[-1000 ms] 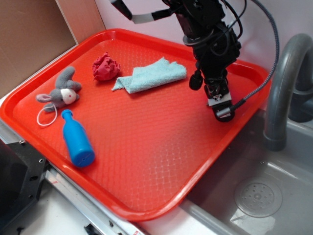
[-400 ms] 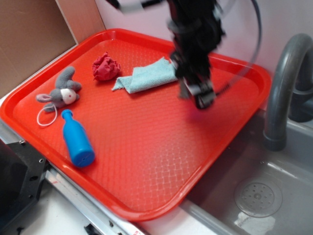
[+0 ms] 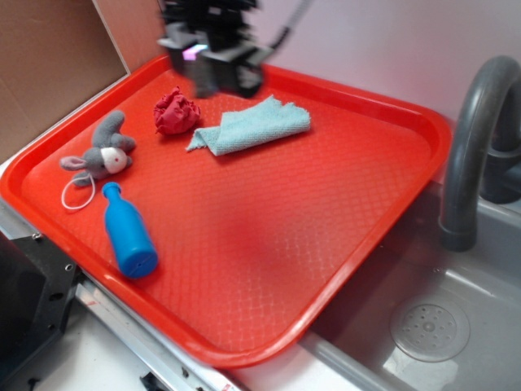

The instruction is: Grab the rock.

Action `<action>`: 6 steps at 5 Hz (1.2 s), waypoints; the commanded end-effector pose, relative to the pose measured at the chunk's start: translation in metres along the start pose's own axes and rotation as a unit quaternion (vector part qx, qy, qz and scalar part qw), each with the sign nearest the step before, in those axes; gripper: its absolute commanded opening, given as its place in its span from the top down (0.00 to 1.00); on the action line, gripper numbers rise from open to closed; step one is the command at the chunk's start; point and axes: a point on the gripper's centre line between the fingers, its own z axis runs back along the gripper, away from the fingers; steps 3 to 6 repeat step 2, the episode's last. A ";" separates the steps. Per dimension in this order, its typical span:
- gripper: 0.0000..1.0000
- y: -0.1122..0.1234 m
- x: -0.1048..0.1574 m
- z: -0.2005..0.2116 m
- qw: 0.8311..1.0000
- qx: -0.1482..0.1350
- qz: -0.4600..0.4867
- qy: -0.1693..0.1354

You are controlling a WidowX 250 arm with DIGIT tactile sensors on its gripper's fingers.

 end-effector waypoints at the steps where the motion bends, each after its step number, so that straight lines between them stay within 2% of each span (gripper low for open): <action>1: 1.00 0.009 -0.019 0.020 0.998 0.026 0.044 -0.029; 2: 1.00 0.012 -0.012 0.019 0.998 0.048 0.027 -0.029; 6: 1.00 0.012 -0.012 0.019 0.998 0.048 0.027 -0.029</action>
